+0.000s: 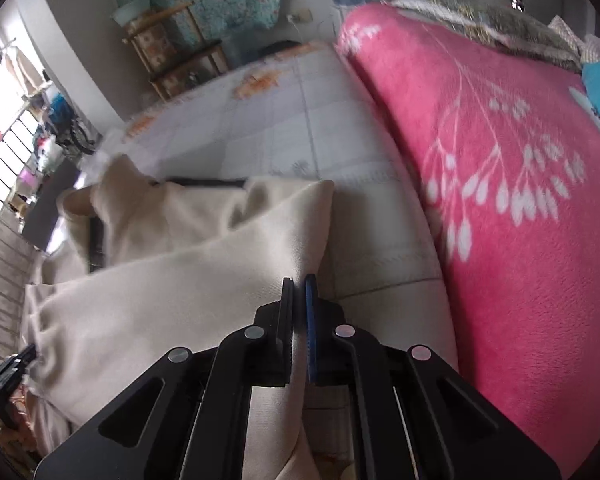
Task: Fold large clothes
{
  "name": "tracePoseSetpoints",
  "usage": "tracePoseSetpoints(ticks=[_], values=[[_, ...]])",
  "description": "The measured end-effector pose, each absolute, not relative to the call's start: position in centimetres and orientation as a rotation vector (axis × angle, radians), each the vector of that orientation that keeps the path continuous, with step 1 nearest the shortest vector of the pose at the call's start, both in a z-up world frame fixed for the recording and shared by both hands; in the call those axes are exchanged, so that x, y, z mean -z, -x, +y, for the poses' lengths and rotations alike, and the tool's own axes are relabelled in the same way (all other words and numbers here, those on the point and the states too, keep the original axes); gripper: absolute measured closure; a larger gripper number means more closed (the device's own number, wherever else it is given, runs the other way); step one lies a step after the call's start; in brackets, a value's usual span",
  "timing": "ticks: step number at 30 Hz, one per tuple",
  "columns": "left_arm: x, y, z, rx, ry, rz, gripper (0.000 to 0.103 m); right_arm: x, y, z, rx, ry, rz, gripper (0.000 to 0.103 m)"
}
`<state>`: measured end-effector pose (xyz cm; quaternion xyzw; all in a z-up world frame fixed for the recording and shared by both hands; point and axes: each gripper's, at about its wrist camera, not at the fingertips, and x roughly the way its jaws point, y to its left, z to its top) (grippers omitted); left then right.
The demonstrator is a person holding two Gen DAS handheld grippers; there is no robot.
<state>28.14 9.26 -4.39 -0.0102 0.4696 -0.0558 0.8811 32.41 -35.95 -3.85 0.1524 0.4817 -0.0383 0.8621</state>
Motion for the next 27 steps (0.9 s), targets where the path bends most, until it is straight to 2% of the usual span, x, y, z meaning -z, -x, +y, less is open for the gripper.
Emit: tracePoseSetpoints(ticks=[4,7,9,12,16,21,23,27], values=[[3.7,-27.7,9.4,0.130,0.024,0.962,0.088,2.5,-31.7,-35.8,0.093,-0.303,1.004,0.094],[2.3,-26.7,9.4,0.164,0.028,0.919,0.088,-0.4,-29.4,-34.6,0.054,-0.230,0.956,0.085],[1.7,-26.0,9.1,0.207,0.022,0.913,0.086,-1.6,-27.3,-33.2,-0.026,-0.189,0.939,0.070],[2.6,-25.4,8.2,0.219,-0.035,0.951,0.078,-0.7,-24.5,-30.3,-0.134,-0.098,0.977,0.070],[4.4,-25.5,8.4,0.162,-0.034,0.982,0.077,4.0,-23.7,-28.8,-0.092,-0.019,1.091,0.069],[2.6,-24.1,9.6,0.161,0.004,0.969,0.077,1.1,-22.2,-28.4,-0.041,-0.070,1.046,0.069],[1.1,-22.1,10.3,0.165,-0.003,0.940,0.072,-0.4,-20.3,-27.6,-0.059,-0.081,1.010,0.067],[-0.1,-17.7,12.1,0.167,-0.010,0.925,0.065,-1.2,-15.3,-25.3,-0.116,-0.122,0.993,0.047]])
